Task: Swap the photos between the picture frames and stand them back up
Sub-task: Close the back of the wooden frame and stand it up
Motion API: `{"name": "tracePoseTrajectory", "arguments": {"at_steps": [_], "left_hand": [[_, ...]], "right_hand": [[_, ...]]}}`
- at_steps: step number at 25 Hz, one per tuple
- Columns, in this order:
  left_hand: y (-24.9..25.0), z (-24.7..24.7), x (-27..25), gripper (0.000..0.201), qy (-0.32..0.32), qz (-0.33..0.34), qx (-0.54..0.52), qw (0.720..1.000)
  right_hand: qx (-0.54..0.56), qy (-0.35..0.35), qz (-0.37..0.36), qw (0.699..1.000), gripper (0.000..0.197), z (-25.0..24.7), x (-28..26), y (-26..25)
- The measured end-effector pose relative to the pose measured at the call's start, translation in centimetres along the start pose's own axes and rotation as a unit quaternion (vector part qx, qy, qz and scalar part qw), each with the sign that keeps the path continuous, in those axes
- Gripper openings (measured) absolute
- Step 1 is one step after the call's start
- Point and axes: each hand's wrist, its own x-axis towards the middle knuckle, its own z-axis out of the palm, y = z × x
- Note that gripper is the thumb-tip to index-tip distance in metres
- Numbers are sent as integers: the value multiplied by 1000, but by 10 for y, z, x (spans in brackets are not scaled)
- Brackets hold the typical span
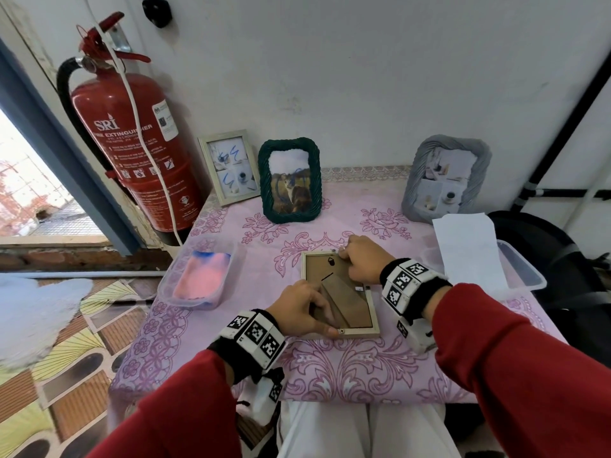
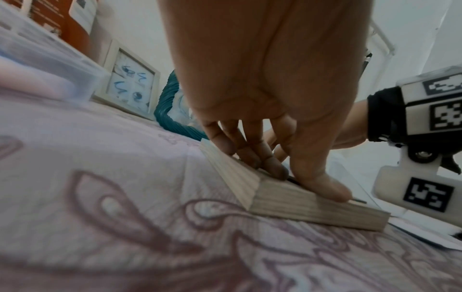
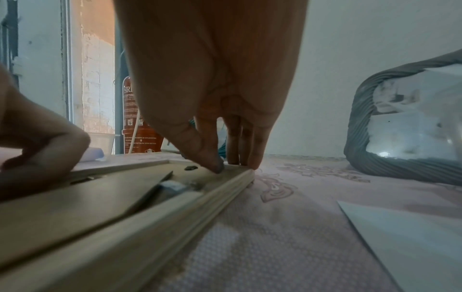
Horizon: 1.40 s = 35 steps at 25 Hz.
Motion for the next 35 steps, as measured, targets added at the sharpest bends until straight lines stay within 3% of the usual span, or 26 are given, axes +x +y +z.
{"name": "tracePoseTrajectory", "arguments": {"at_steps": [5,10,12,14,17,26,32,35], "left_hand": [[8,-6,9,23,-28,-41,96,994],[9,-5,13,18,-43,-21,102,994],[7,-3,13,15,-40,-15,81,996],[4,-1,10,15,-30,-18,-10,999],[0,3,3,17,21,-23,-78,996],[-6,4,-2,41,13,-61,-81,995],[-5,10,-5,34,30,-50,-97,994],[-1,10,-9,40,67,-57,-39,995]], "right_hand": [[15,-9,-10,1000,39,-7,-1,4],[87,16,0,996,45,-6,-3,11],[92,27,-7,995,41,-4,-4,15],[91,31,-13,995,38,-3,-4,16],[81,35,-15,996,38,-2,-1,17],[88,48,-20,995,40,3,0,20],[102,51,-28,993,42,4,0,22],[120,58,-33,990,42,5,-2,22]]}}
